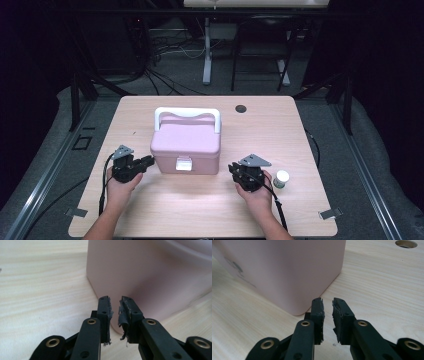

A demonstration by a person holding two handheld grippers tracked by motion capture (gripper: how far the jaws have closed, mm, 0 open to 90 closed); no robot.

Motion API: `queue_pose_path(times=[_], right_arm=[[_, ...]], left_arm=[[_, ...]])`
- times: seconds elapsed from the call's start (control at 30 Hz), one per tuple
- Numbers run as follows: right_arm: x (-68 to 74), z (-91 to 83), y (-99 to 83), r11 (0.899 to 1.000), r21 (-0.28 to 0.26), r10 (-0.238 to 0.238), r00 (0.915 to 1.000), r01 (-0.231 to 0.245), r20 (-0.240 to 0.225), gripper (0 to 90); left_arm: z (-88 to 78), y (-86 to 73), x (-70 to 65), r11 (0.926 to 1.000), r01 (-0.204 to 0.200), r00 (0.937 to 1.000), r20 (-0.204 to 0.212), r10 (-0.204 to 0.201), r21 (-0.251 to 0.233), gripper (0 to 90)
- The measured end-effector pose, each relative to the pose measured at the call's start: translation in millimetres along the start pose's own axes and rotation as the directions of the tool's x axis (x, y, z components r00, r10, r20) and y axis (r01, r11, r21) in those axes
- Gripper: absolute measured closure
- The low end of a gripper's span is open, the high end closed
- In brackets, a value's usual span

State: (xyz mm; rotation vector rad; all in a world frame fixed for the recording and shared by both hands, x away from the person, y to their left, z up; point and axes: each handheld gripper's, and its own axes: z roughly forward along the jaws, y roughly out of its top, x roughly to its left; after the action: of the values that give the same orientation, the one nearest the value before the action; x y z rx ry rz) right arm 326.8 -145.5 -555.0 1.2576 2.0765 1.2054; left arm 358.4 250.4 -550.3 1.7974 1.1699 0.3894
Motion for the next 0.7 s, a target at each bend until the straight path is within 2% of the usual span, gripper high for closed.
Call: queue_pose_path(times=[0.13, 0.33, 0.43, 0.57, 0.7], right_arm=[[0.8, 10.3, 3.8, 1.0, 0.009, 0.0, 1.0, 0.0, 0.002, 81.5], [1.2, 14.9, 10.0, 1.0, -0.002, 0.002, 1.0, -0.002, 0.004, 82.6], [1.2, 16.8, 11.5, 1.0, -0.011, 0.003, 1.0, -0.003, -0.002, 82.9], [3.7, 17.2, 10.8, 1.0, -0.009, -0.022, 0.9997, 0.022, -0.005, 83.0], [4.7, 16.4, 12.0, 0.999, -0.024, -0.028, 0.9996, 0.028, -0.006, 83.0]], left_arm=[[2.4, 0.4, 0.5, 0.9999, 0.009, 0.9999, -0.01, -0.009, 0.008, 83.2], [1.8, 1.0, -2.9, 0.9999, 0.01, 0.9999, 0.011, -0.01, -0.01, 89.7], [0.3, 1.2, -3.0, 0.9999, 0.012, 0.9998, 0.014, -0.012, -0.008, 89.8], [-1.2, 1.2, -5.2, 0.9999, 0.008, 0.9999, 0.008, -0.008, -0.01, 89.9], [-0.2, 0.4, -9.3, 0.9999, 0.001, 0.9996, 0.028, -0.001, -0.011, 90.0]])
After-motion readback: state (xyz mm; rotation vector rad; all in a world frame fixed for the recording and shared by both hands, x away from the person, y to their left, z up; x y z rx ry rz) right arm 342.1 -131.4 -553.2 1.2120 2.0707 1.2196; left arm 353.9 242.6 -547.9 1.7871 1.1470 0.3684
